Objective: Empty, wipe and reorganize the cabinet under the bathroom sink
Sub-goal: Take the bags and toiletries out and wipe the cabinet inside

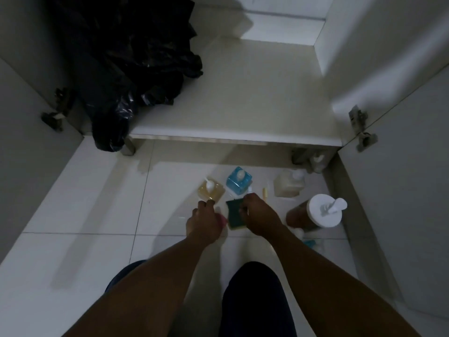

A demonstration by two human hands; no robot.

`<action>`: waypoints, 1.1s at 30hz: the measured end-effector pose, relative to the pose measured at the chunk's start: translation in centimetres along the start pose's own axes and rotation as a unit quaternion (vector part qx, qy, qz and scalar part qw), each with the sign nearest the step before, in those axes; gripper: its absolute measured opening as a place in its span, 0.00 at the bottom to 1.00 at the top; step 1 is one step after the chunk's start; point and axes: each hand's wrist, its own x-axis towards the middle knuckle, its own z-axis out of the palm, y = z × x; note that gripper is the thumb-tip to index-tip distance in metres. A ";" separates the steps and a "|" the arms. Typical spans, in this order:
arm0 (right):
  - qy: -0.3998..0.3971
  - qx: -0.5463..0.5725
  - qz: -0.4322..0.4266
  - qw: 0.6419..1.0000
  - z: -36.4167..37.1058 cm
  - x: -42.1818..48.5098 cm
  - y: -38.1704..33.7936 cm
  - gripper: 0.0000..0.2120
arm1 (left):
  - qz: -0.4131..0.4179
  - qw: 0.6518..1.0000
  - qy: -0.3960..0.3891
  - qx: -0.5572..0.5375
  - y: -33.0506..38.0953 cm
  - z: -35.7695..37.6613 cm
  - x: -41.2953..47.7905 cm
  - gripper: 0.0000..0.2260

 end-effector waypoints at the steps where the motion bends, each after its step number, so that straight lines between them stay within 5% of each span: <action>1: 0.013 0.006 0.011 1.000 -0.9 0.4 -0.8 0.09 | 0.002 1.000 0.009 0.003 0.4 -1.2 0.3 0.27; 13: 0.200 0.047 -0.048 0.978 -13.0 8.8 -9.5 0.10 | 0.057 0.983 0.175 -0.025 5.0 -16.7 7.3 0.20; 28: 0.176 0.069 0.006 0.982 -18.1 28.3 -8.5 0.16 | 0.102 0.989 0.061 -0.088 9.2 -20.3 26.8 0.30; 33: 0.143 0.074 0.002 0.987 -19.2 33.6 -9.5 0.21 | 0.057 0.985 0.142 -0.077 9.8 -22.9 30.1 0.36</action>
